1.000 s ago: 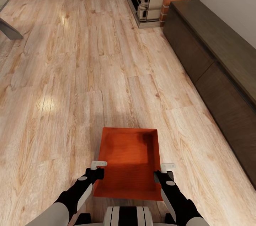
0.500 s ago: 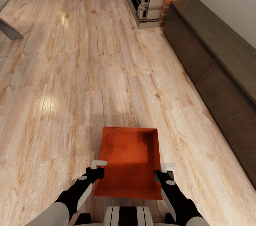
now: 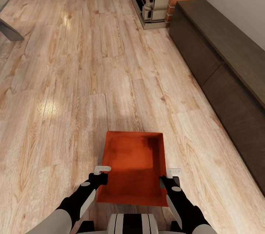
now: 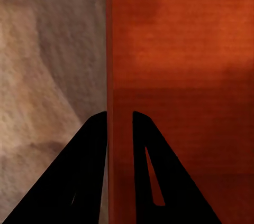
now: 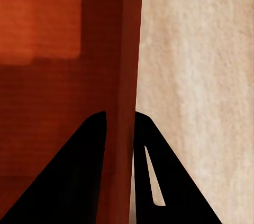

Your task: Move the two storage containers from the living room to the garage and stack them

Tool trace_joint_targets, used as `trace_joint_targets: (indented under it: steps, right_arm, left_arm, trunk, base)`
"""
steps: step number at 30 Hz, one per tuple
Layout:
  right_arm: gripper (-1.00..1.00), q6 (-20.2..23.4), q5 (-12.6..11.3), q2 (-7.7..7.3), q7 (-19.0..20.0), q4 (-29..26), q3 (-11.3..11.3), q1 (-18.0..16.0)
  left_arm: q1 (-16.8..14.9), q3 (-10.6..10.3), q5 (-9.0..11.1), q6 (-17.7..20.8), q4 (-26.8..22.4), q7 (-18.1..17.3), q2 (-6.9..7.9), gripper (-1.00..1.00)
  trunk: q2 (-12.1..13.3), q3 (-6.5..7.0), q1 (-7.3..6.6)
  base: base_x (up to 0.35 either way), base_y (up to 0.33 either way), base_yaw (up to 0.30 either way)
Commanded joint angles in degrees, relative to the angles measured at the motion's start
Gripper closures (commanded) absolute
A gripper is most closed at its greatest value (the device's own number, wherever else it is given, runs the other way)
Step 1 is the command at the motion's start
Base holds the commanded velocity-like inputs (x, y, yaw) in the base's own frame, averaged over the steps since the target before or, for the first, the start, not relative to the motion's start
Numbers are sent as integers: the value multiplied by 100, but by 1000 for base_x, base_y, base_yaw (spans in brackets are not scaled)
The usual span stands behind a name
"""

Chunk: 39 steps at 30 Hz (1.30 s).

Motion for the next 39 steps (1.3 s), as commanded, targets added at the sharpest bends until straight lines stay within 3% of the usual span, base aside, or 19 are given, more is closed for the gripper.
trace_joint_targets:
  steps: [1,12,39]
  right_arm:
    - [100,55,27,-30,-63,60,1,1]
    - [100,55,27,-30,-63,53,-4,1]
    - [100,55,27,-30,-63,52,1,1]
  left_arm:
    - [-2,-53,82,-89,-228,32,8,100]
    - [0,-51,99,-97,-241,40,9,100]
    - [0,-51,101,-98,-248,40,9,100]
  trunk:
    - [-1,-3,0]
    - [-1,18,0]
    - [-1,248,0]
  base:
    - [0,0,0]
    - [0,0,-9]
    - [0,0,-71]
